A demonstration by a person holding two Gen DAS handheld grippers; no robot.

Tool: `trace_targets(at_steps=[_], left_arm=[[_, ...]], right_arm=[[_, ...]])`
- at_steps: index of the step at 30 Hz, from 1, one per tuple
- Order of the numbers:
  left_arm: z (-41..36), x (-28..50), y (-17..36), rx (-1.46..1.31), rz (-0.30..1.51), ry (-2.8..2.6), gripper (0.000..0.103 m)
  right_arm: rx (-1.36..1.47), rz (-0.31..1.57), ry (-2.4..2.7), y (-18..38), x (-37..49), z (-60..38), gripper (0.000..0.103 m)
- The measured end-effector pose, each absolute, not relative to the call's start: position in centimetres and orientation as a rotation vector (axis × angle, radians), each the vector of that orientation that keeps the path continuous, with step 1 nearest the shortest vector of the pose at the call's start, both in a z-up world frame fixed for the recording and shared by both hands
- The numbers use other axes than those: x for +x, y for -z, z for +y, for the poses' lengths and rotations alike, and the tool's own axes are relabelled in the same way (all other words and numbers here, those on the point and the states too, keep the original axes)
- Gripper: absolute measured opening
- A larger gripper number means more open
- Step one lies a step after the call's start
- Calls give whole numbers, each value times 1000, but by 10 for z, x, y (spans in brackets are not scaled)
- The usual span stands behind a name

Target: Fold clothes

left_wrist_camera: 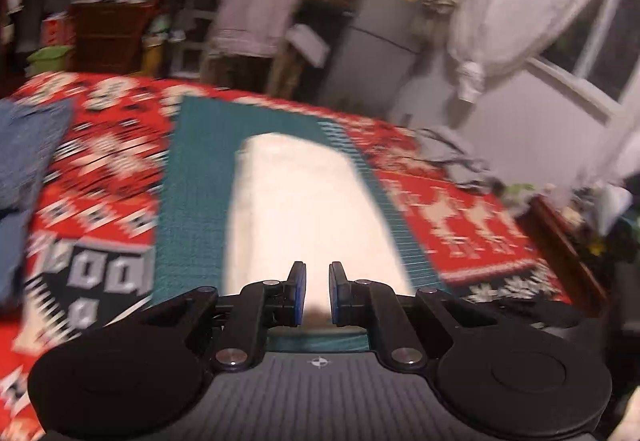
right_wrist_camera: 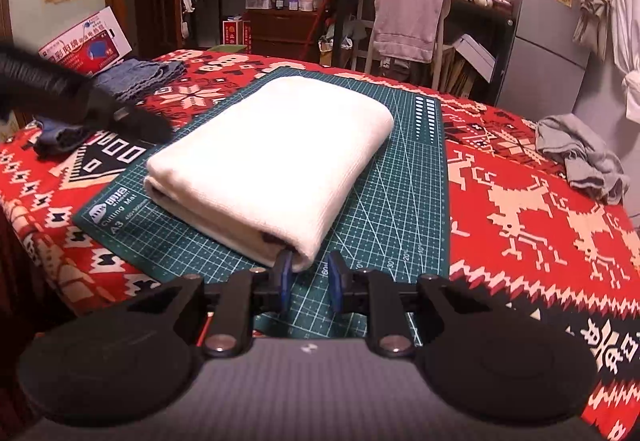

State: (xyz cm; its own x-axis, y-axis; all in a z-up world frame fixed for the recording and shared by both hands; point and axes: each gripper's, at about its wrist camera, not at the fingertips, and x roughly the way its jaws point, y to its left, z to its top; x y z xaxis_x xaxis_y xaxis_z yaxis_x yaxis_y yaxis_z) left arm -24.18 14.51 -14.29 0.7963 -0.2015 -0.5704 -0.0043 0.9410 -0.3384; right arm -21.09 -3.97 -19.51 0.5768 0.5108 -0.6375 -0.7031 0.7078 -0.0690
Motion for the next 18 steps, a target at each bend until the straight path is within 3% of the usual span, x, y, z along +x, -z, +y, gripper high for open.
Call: trace_targets(at_steps=[2, 7, 16, 18], left_arm=[[135, -226, 146, -329, 663, 158, 11], [128, -201, 167, -389, 729, 211, 11], [142, -205, 187, -537, 757, 225, 11], [143, -207, 188, -548, 757, 228, 11]], right_arm=[[-356, 610, -715, 196, -212, -36, 21], [-422, 568, -718, 196, -221, -27, 8], [-423, 604, -801, 197, -234, -22, 7], [-421, 615, -822, 197, -237, -22, 2]])
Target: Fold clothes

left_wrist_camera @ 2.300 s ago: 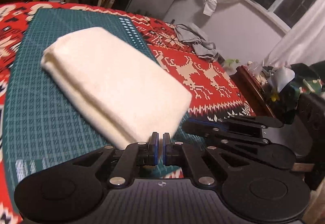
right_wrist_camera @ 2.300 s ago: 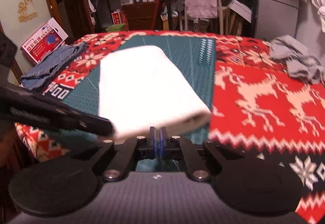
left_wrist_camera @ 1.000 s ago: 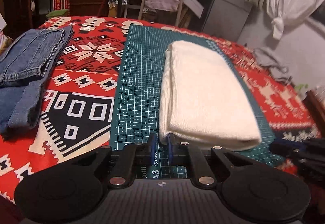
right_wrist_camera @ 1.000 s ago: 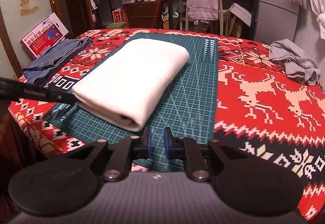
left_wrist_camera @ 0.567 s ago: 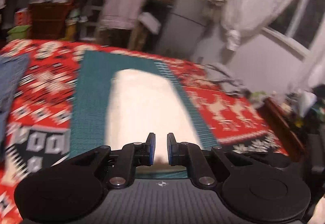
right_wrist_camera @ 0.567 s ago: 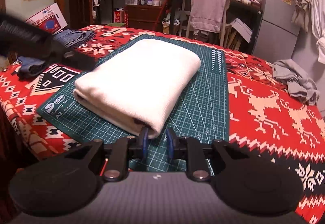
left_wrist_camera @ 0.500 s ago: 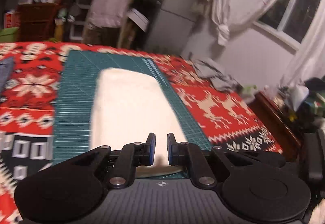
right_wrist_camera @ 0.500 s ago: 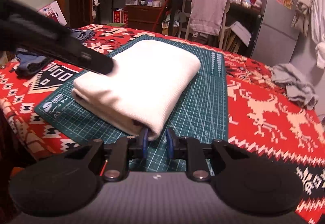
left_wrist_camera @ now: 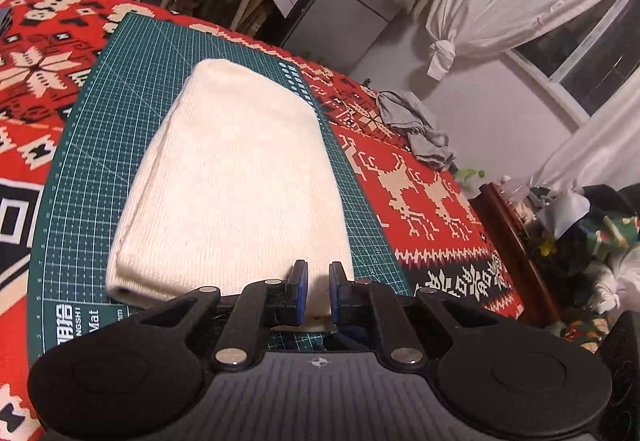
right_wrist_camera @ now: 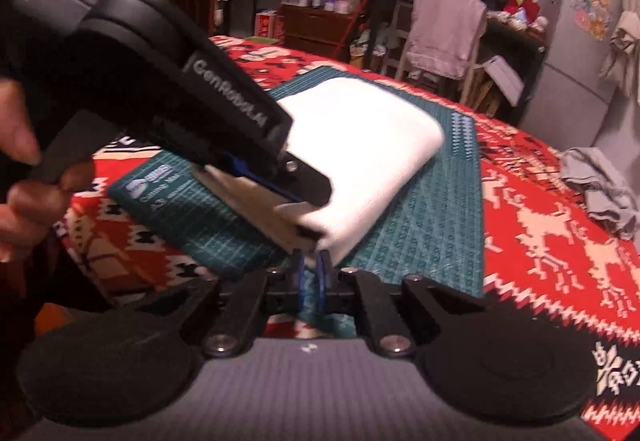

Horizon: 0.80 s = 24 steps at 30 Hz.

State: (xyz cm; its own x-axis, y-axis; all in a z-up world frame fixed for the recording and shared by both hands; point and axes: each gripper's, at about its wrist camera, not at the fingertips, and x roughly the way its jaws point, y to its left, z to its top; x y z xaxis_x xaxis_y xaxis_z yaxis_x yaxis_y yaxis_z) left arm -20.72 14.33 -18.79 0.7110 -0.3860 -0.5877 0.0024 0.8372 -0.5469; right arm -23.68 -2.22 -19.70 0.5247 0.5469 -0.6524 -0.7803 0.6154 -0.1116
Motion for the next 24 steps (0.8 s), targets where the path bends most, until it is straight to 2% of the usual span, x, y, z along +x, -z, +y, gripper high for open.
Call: trace_targets(at_steps=[8, 16, 24], left_arm=[[147, -213, 179, -535, 743, 219, 10], [141, -212, 181, -495, 766, 204, 10], [140, -209, 176, -477, 779, 203, 10]], right_arm=[[-309, 639, -742, 184, -222, -50, 2], [-279, 638, -734, 196, -191, -41, 2], [-289, 637, -796, 191, -202, -55, 2]])
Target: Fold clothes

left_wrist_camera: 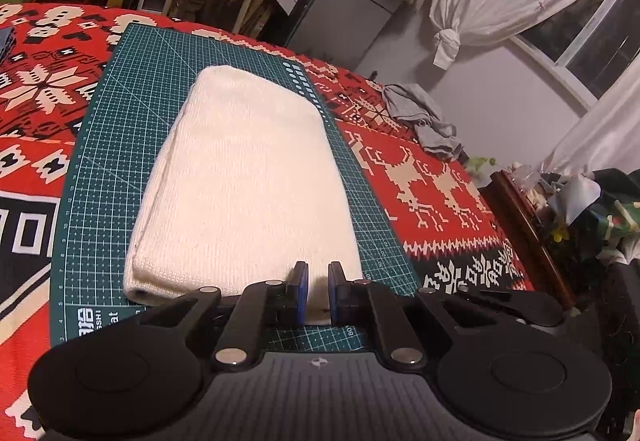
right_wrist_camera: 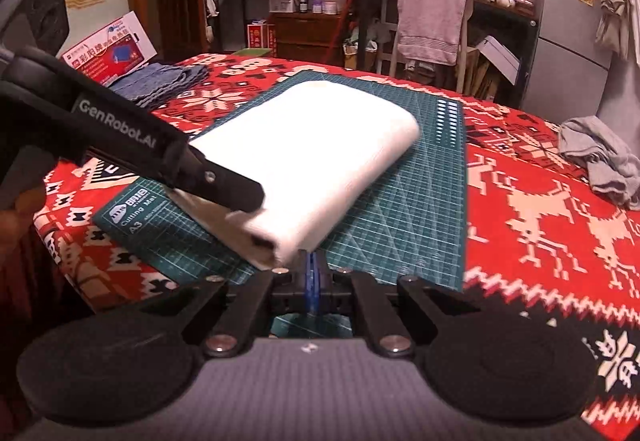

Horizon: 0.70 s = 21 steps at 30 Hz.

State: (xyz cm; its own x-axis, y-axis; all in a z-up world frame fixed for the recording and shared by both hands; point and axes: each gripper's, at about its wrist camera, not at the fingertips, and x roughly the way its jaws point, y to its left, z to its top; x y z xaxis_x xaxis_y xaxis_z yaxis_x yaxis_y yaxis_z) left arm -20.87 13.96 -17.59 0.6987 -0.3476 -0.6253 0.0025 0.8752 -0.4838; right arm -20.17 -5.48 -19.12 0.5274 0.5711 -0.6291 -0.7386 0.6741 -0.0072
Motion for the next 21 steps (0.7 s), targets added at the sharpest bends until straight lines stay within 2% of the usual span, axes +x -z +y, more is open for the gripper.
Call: trace_targets(at_steps=[7, 21], left_arm=[[128, -191, 172, -419, 792, 209, 10], [120, -207, 171, -363, 850, 213, 10]], right_arm=[[-280, 621, -812, 193, -169, -48, 2], [-317, 624, -987, 183, -198, -57, 2]])
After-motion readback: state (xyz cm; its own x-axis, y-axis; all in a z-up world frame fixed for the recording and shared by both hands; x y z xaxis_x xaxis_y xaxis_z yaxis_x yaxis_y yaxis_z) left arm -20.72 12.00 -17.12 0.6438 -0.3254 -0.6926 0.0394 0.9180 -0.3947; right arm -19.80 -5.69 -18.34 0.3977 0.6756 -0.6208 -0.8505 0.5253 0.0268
